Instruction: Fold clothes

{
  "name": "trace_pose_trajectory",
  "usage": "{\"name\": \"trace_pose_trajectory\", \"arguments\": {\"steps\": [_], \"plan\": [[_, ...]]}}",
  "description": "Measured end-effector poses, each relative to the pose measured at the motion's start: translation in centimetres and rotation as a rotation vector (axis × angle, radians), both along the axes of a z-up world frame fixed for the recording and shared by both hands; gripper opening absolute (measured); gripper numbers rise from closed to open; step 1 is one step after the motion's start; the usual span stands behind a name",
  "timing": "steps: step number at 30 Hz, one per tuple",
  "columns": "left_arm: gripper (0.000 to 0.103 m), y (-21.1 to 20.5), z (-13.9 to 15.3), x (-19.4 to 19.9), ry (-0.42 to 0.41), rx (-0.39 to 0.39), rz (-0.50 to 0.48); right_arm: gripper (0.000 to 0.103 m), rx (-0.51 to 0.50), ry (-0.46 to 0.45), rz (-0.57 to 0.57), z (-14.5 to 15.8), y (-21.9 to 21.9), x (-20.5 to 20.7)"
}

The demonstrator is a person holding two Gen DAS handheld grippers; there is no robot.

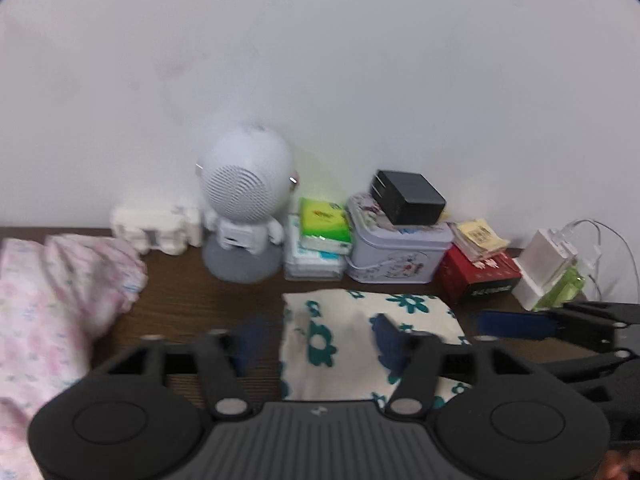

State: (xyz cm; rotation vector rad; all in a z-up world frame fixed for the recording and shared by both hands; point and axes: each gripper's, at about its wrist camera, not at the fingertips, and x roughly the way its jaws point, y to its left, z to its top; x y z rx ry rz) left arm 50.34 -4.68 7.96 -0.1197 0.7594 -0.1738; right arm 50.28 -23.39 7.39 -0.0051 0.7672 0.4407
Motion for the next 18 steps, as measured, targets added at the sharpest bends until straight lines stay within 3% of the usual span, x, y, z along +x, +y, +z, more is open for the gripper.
{"name": "trace_pose_trajectory", "arguments": {"steps": [1, 3, 4, 5, 9, 18], "plan": [[0.091, 0.1, 0.3, -0.4, -0.007, -0.006, 0.001, 0.086, -0.007, -0.007, -0.002, 0.2, -0.1, -0.4], [0.095, 0.0, 0.9, -1.1, -0.022, -0.001, -0.017, 0.091, -0.011, -0.014, 0.001, 0.5, -0.3, -1.1], [0.1, -0.2, 1.1, -1.6, -0.03, 0.018, -0.029, 0.1, -0.019, -0.016, 0.001, 0.5, -0.3, -1.5], [0.103, -0.4, 1.4, -2.0, -0.039, 0.039, -0.035, 0.103, -0.033, -0.025, 0.0, 0.6, -0.3, -2.0], [0.103, -0.9, 2.0, -3.9, -0.06, 0.113, -0.052, 0.103, -0.068, -0.066, -0.009, 0.7, -0.1, -4.2], [0.103, -0.3, 2.4, -9.4, -0.119, 0.137, -0.016, 0.103, -0.034, -0.173, -0.143, 0.3, -0.9, -10.9]]}}
